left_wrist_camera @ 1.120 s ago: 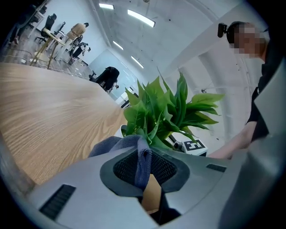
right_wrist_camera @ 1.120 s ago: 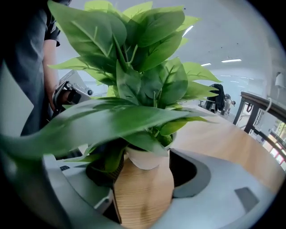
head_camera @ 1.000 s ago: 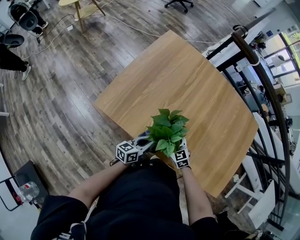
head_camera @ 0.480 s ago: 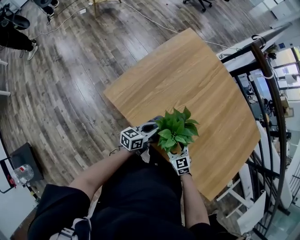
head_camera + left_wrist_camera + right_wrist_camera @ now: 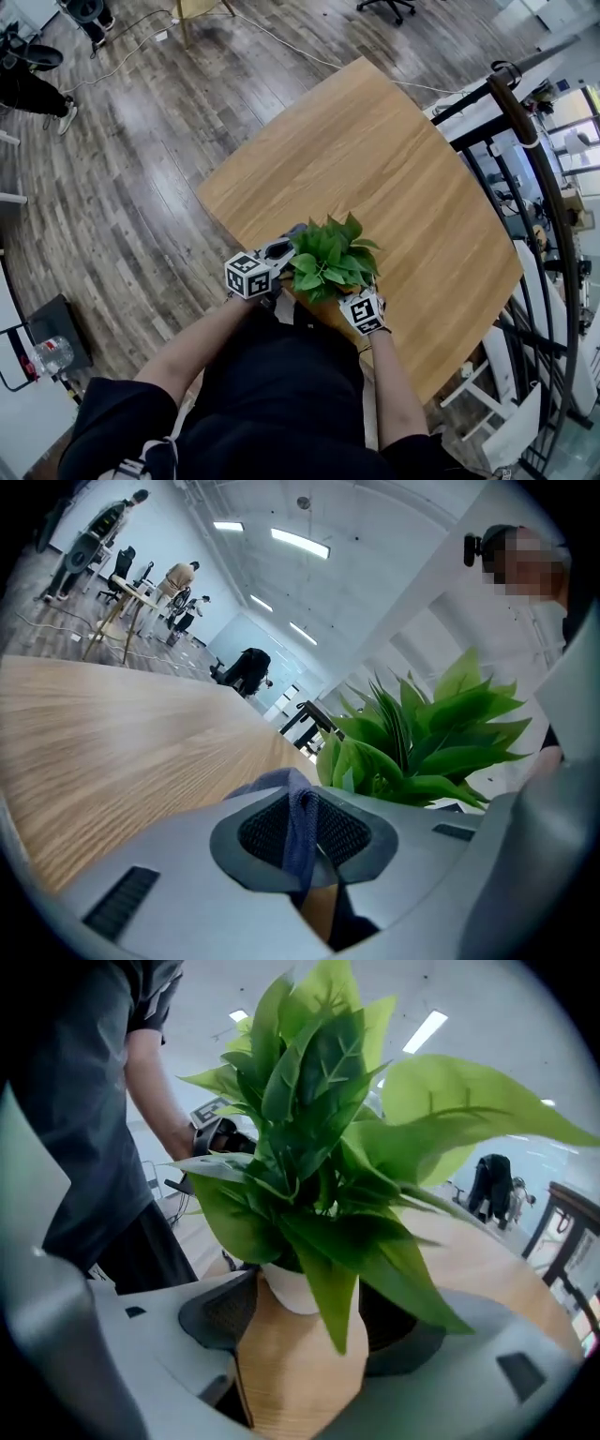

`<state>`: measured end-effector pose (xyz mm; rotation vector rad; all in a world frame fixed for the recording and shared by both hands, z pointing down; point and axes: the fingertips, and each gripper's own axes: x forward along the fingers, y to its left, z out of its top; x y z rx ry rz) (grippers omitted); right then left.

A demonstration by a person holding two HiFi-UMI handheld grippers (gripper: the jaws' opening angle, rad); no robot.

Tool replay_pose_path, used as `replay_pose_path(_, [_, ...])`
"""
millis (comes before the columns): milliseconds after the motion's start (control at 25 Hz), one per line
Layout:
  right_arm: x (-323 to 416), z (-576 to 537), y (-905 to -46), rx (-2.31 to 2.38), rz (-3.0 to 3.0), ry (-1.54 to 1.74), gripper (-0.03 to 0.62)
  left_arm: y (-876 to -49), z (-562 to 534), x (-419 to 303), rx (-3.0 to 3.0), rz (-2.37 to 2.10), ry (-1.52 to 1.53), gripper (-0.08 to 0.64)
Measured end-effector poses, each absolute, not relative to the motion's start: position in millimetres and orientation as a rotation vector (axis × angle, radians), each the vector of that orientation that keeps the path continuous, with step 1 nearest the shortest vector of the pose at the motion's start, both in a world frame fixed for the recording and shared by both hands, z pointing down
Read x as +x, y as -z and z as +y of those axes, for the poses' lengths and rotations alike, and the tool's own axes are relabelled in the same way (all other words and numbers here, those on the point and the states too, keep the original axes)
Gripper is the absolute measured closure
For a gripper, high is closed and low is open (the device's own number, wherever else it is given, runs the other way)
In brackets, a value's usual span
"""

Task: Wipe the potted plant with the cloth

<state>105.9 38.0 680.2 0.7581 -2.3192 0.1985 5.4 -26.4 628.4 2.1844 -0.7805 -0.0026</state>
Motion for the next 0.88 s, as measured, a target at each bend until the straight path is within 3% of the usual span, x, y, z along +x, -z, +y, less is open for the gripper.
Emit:
replay_pose_path(320, [90, 27, -672, 0.781, -2.383, -0.194, 0.279, -629, -27, 6, 2.198, -0.794, -0.079, 0.489])
replay_pose_path(520, [84, 25, -677, 0.832, -2.415, -0.295, 0.218, -630, -21, 11, 2.181, -0.784, -0.075, 0.489])
replay_pose_path(880, [80, 19, -675, 0.891, -2.458, -0.309, 0.218, -633, -21, 6, 2.179, -0.794, -0.117, 0.489])
